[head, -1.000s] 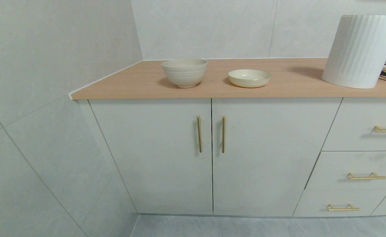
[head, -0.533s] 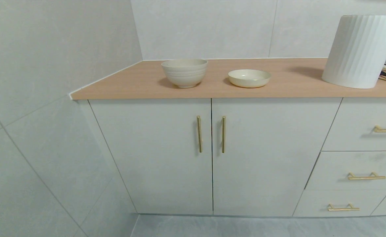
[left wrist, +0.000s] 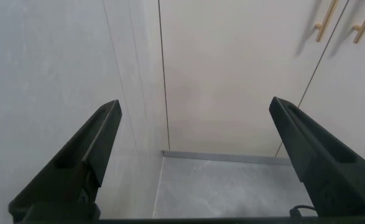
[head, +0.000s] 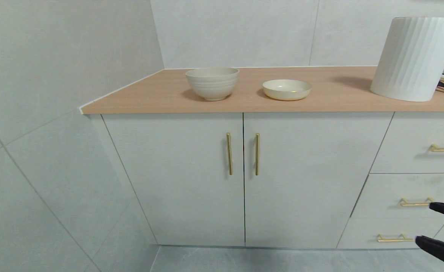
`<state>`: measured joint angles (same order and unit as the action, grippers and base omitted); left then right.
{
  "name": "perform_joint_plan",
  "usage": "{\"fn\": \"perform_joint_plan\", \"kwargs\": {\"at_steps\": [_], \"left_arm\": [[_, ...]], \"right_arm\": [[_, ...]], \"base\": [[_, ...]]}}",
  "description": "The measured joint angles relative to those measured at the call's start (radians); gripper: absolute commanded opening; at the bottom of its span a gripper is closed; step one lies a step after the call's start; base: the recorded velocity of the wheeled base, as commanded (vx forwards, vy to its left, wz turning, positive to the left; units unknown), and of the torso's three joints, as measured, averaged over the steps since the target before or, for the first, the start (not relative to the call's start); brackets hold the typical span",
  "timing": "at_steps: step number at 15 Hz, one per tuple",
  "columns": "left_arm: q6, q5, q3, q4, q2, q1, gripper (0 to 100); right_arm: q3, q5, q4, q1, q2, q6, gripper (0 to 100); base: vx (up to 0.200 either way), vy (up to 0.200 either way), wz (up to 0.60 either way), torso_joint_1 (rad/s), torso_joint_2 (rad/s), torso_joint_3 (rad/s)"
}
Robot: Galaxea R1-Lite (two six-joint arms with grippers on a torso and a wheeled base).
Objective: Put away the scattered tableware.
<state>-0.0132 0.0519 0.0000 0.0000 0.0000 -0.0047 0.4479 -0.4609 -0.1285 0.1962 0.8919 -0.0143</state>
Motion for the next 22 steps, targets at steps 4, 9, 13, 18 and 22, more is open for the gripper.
{"fn": "perform_joint_plan", "kwargs": {"at_steps": [4, 9, 13, 18, 22], "left_arm": [[0.000, 0.000, 0.000, 0.000, 0.000, 0.000, 100], [0.000, 0.000, 0.000, 0.000, 0.000, 0.000, 100], [0.000, 0.000, 0.000, 0.000, 0.000, 0.000, 100], [0.000, 0.000, 0.000, 0.000, 0.000, 0.000, 100], [0.000, 0.000, 0.000, 0.000, 0.000, 0.000, 100]], "right_arm": [[0.157, 0.011, -0.184, 0.137, 0.382, 0.026, 100], [0.379, 0.130, -0.459, 0.294, 0.796, 0.114, 100], [0.554, 0.183, -0.447, 0.351, 0.962, 0.177, 100], [0.676, 0.231, -0.446, 0.362, 1.077, 0.345, 100], [0.730, 0.277, -0.459, 0.363, 1.142, 0.360, 100]], "base": [[0.000, 0.000, 0.00, 0.000, 0.00, 0.000], [0.000, 0.000, 0.00, 0.000, 0.00, 0.000], [0.000, 0.000, 0.00, 0.000, 0.00, 0.000], [0.000, 0.000, 0.00, 0.000, 0.00, 0.000], [0.000, 0.000, 0.00, 0.000, 0.00, 0.000]]}}
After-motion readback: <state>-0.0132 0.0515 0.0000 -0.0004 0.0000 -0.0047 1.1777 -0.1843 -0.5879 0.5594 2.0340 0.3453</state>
